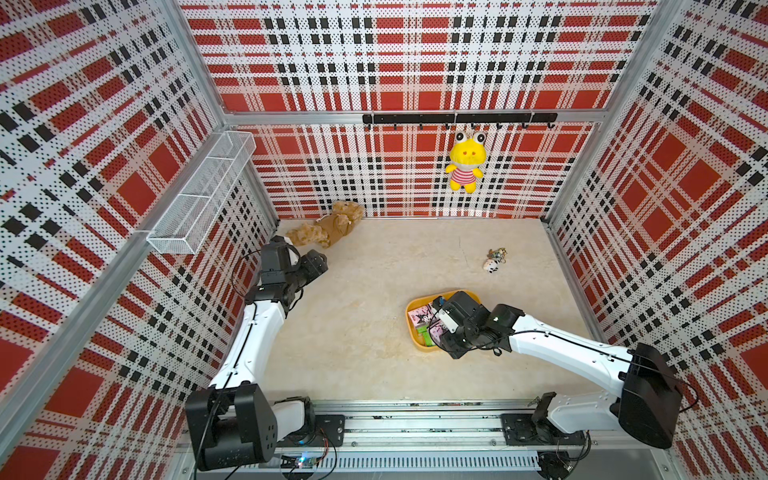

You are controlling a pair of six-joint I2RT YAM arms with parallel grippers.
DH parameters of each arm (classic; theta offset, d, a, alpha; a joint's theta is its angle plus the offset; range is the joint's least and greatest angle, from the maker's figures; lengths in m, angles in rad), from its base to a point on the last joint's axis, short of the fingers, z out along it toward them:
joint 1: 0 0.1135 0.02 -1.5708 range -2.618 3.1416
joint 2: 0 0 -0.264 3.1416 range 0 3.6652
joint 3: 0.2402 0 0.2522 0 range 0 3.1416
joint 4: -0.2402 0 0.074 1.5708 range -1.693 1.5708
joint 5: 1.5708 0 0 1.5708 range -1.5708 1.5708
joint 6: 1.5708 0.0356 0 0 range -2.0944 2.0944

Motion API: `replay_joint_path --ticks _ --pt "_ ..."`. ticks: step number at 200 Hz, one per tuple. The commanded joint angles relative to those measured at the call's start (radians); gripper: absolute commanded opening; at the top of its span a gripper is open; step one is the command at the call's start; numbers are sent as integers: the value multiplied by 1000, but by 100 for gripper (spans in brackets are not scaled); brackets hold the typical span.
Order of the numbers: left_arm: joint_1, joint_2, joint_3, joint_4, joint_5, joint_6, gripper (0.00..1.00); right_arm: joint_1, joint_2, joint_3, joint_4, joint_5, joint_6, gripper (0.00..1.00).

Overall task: Put the pocket tissues into the storage box
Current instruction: Place the pocket tissues in the storage box.

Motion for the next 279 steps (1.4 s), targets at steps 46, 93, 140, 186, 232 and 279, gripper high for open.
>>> replay_joint_path --ticks 46,93,140,186,232,279 --pt "-2 21 -10 34 -7 12 80 -8 99 52 50 -34 -31 48" --pt "9 22 -21 38 -4 19 80 -8 136 59 45 -45 -33 49" --pt "18 22 -30 44 5 18 80 -11 171 71 56 -45 -23 53" --pt "22 19 -25 46 8 17 80 -12 172 96 62 -65 -3 70" --pt "27 5 -16 45 7 13 80 -13 64 179 17 -5 -4 90" --pt "26 -37 32 45 -32 56 82 -56 -9 346 -11 36 -16 100"
